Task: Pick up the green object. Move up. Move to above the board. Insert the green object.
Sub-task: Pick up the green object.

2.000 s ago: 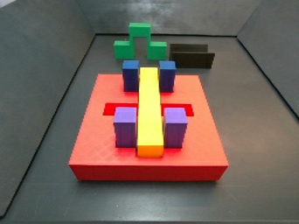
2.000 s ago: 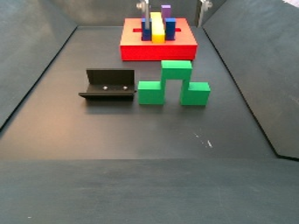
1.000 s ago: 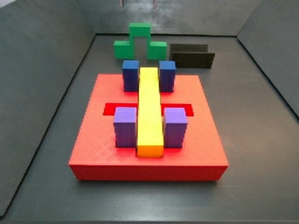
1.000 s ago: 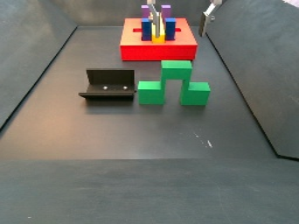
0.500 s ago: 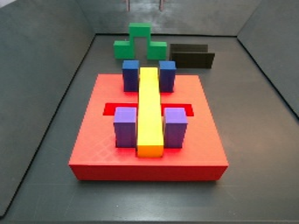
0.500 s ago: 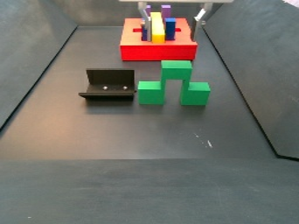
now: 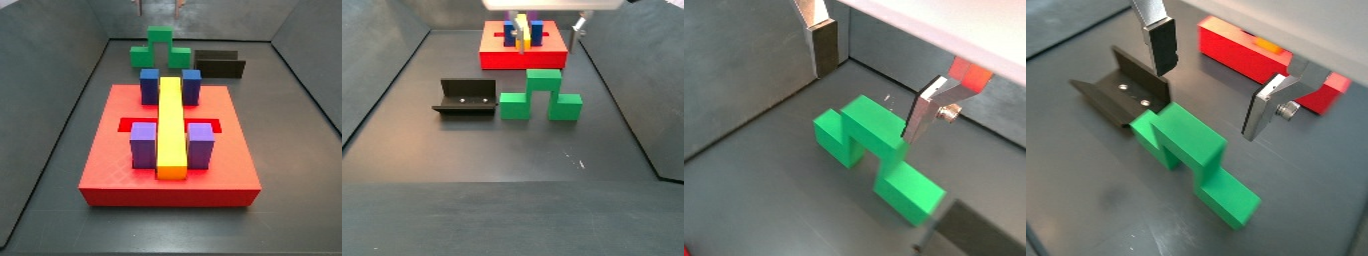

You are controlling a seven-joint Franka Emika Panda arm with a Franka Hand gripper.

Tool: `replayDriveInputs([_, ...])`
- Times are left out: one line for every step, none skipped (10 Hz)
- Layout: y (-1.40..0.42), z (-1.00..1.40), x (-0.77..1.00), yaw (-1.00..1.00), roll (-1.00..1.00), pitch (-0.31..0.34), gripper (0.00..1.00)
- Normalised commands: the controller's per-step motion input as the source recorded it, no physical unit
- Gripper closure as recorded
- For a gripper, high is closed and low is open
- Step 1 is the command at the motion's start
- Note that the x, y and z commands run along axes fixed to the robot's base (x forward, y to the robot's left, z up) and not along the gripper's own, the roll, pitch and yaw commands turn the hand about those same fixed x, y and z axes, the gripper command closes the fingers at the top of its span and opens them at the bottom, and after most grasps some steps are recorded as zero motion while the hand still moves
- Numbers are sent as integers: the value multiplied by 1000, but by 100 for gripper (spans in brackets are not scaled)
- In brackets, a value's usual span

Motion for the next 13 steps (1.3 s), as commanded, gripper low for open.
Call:
replayDriveInputs([34,-166,0,-309,44,86,0])
replayDriveInputs([157,-257,43,-74,37,39,0])
replayDriveInputs([294,-300,169,20,0,0,0])
replayDriveInputs([391,-317,257,140,-46,0,0])
replayDriveInputs([423,-326,237,129,-100,0,0])
replayDriveInputs([326,-357,137,86,-86,-19,0])
replayDriveInputs([211,-400,29,37,-91,-47,0])
replayDriveInputs([60,-349,0,29,-81,-69,0])
replayDriveInputs([-23,-243,-49,49,0,-47,0])
replayDriveInputs([-163,-94,-177,106,10,-53,0])
replayDriveInputs([-117,0,-246,109,27,-40,0])
replayDriveInputs([-134,0,-251,120,37,0,0])
replayDriveInputs([-100,-11,-134,129,9,-4,0])
